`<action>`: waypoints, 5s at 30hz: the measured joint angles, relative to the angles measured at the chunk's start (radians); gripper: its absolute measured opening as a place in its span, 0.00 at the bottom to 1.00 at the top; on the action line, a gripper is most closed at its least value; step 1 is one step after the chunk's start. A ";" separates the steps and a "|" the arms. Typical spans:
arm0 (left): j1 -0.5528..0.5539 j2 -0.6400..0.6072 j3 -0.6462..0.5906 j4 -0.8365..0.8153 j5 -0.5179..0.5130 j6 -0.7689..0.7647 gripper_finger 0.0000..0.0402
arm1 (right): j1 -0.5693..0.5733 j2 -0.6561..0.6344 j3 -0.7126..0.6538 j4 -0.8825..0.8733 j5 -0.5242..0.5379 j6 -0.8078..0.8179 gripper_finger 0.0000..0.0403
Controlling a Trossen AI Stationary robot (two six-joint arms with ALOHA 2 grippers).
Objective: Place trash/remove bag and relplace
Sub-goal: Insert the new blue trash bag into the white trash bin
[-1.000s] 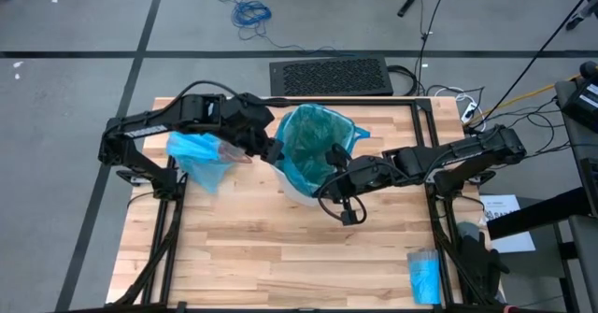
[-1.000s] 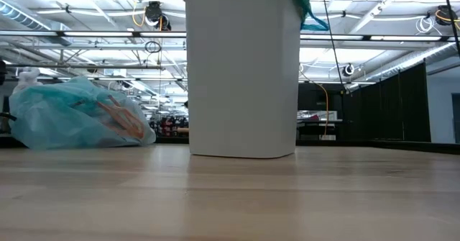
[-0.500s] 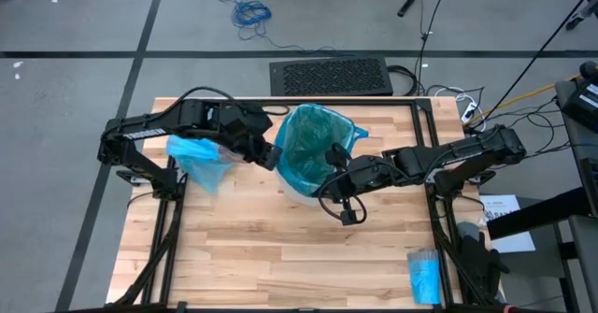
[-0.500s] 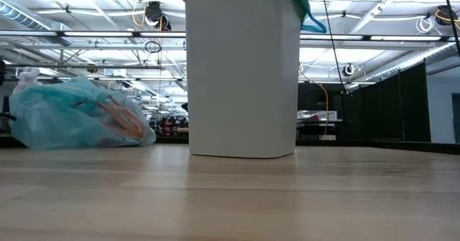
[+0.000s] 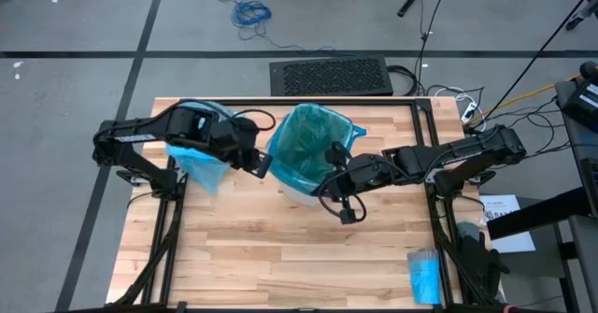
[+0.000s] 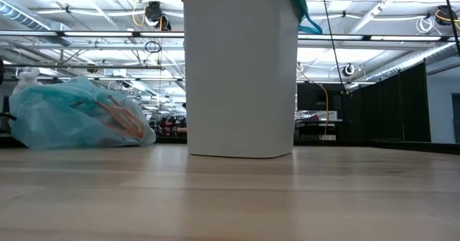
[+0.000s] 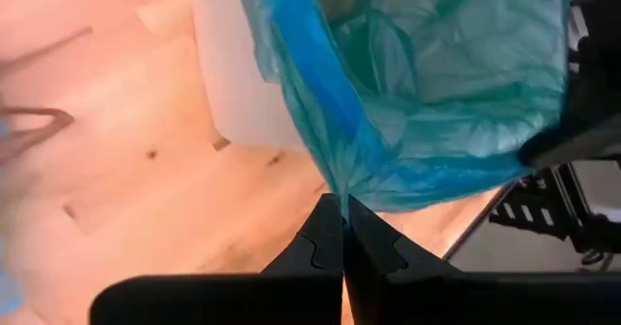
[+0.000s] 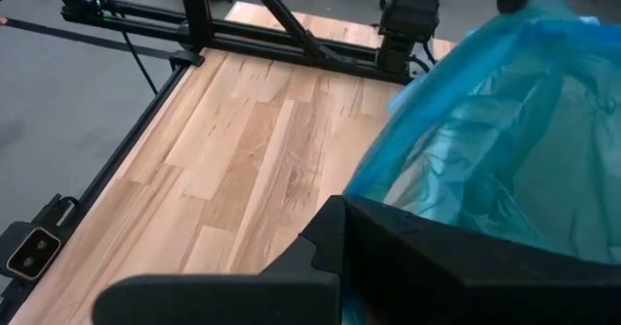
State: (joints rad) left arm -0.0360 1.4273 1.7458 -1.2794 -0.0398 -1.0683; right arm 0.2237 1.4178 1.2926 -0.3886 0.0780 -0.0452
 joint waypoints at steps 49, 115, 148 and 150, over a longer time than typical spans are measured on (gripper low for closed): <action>0.001 0.041 -0.292 0.414 -0.022 0.080 0.00 | -0.004 -0.012 -0.079 -0.123 0.070 0.169 0.07; -0.111 0.038 -0.289 0.461 0.112 0.035 0.00 | 0.086 -0.101 -0.158 -0.019 0.416 0.266 0.00; -0.103 0.034 -0.289 0.620 0.280 0.013 0.00 | 0.019 -0.034 -0.157 0.066 0.351 0.208 0.00; -0.103 0.034 -0.289 0.610 0.168 0.035 0.00 | 0.019 -0.034 -0.157 0.073 0.335 0.209 0.00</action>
State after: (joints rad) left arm -0.1389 1.4609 1.4567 -0.6690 0.1279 -1.0333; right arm 0.2424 1.3842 1.1355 -0.3156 0.4126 0.1642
